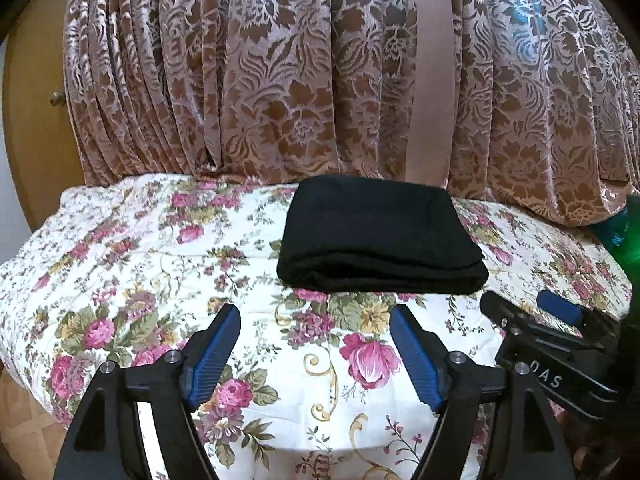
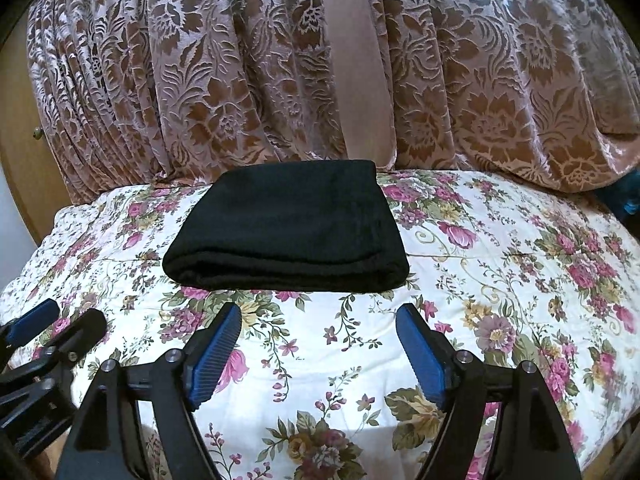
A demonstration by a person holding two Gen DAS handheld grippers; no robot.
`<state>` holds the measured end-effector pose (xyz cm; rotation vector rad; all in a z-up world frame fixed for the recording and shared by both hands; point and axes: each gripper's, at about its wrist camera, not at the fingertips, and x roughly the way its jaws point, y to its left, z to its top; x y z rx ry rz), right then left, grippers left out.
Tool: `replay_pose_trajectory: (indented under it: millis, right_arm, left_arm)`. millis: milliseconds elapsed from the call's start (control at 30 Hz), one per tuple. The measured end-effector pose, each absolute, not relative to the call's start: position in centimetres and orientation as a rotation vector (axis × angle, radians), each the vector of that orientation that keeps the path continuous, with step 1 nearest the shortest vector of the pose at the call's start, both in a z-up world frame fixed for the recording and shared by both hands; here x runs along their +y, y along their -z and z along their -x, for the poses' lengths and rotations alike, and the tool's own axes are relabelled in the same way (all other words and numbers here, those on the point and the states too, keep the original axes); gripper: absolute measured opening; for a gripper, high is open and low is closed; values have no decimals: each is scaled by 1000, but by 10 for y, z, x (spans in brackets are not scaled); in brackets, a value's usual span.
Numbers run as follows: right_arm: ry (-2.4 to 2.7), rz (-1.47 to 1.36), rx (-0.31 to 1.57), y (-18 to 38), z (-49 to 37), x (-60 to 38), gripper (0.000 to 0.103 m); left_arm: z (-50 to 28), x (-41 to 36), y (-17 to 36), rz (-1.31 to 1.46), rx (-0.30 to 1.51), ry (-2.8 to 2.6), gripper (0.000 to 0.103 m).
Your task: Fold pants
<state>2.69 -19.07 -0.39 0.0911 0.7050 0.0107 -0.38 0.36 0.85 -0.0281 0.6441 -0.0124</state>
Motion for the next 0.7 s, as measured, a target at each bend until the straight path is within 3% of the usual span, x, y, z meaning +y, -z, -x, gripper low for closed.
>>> replay_pose_trajectory:
  millis: [700]
  right_arm:
    - [4, -50, 701, 6, -18, -184, 81]
  left_arm:
    - [0, 6, -6, -26, 652, -62, 78]
